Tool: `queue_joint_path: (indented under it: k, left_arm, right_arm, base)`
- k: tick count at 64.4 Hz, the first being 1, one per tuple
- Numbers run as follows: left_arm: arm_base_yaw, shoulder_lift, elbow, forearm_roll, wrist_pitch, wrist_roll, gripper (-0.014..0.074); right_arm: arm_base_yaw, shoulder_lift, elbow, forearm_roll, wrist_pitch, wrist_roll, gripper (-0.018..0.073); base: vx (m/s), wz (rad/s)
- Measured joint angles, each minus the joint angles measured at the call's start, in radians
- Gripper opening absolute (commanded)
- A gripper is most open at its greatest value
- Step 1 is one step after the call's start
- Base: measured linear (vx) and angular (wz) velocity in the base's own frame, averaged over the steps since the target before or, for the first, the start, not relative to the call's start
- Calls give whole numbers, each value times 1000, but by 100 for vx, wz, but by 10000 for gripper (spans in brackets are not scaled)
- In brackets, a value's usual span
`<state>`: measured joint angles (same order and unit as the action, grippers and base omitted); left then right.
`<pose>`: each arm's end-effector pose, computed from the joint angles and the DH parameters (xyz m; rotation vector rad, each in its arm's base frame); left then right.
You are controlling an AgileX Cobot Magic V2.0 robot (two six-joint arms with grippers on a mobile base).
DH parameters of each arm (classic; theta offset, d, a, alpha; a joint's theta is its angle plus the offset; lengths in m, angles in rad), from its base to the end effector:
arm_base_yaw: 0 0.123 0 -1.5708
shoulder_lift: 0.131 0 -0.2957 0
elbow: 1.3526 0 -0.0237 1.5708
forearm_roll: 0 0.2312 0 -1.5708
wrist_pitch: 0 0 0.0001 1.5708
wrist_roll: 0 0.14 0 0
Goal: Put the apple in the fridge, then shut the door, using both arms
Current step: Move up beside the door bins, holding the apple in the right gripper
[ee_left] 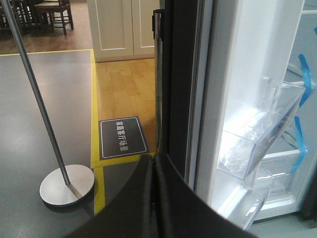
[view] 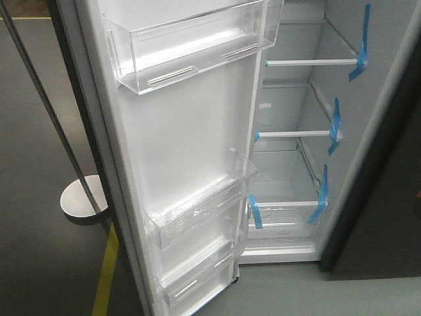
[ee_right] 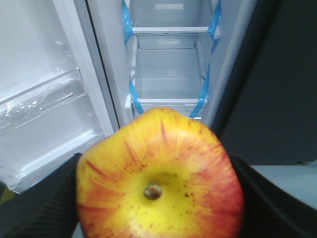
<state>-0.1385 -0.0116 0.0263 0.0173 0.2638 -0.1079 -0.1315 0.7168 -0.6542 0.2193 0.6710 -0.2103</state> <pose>0.0721 -0.0094 0.1719 0.0385 1.7645 -0.1629 0.1478 -0.0004 0.2918 0.0279 2.1990 0.0550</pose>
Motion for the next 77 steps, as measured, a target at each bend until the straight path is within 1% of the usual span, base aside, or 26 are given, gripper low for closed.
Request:
queue_joint_path:
  k: [77]
  left_arm:
    - [0,0,0,0,0,0,-6]
  right_arm:
    - [0,0,0,0,0,0,188]
  base:
    - [4,-1]
